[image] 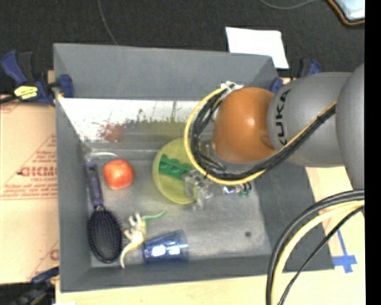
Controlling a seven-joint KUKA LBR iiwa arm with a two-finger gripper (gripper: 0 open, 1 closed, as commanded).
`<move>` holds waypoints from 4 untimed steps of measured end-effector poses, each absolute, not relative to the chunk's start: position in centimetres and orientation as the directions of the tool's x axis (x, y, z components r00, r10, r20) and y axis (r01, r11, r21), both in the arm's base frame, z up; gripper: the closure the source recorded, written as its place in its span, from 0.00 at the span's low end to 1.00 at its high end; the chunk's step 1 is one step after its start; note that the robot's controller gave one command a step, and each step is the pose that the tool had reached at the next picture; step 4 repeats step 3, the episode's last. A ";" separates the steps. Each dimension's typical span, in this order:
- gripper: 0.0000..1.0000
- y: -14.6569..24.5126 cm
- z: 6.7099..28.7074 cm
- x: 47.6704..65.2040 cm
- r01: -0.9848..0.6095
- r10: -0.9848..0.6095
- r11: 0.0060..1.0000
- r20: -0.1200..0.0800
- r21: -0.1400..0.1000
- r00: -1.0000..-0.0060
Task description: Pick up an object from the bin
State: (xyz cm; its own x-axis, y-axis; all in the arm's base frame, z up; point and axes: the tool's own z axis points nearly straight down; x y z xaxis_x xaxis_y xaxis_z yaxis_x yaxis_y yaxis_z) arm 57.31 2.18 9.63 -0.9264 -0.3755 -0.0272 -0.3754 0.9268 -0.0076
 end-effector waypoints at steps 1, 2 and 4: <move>1.00 2.3 18.1 55.1 -0.508 -0.509 0.861 -0.023 -0.010 -0.861; 1.00 0.0 20.2 56.1 -0.408 -0.408 0.913 -0.026 -0.009 -0.913; 1.00 0.6 21.6 55.5 -0.438 -0.438 0.899 -0.020 -0.007 -0.899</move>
Offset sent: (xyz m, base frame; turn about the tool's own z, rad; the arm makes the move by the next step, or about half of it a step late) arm -0.0136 -0.0202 0.1044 -0.0375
